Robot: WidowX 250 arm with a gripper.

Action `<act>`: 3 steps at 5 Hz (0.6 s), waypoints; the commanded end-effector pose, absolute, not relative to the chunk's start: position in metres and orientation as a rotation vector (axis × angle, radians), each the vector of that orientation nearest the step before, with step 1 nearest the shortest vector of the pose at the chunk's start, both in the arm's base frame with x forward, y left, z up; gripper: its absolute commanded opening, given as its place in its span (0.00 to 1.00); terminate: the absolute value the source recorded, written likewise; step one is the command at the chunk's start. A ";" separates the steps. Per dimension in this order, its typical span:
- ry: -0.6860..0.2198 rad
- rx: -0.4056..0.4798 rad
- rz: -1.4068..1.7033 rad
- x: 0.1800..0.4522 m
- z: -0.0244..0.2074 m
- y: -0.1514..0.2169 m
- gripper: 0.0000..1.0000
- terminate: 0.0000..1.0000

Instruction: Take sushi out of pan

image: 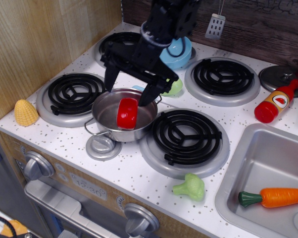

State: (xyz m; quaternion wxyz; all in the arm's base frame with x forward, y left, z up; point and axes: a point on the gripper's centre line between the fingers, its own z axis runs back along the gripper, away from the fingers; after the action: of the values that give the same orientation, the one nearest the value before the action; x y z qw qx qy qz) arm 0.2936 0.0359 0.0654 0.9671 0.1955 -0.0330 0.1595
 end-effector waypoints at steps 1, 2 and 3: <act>-0.155 0.382 0.324 0.295 0.054 0.043 1.00 0.00; -0.164 0.366 0.314 0.294 0.046 0.046 1.00 0.00; -0.174 0.333 0.299 0.300 0.034 0.046 1.00 0.00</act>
State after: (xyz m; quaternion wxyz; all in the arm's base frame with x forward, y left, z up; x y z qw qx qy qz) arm 0.2991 0.0446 0.0212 0.9746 0.1544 -0.0733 0.1444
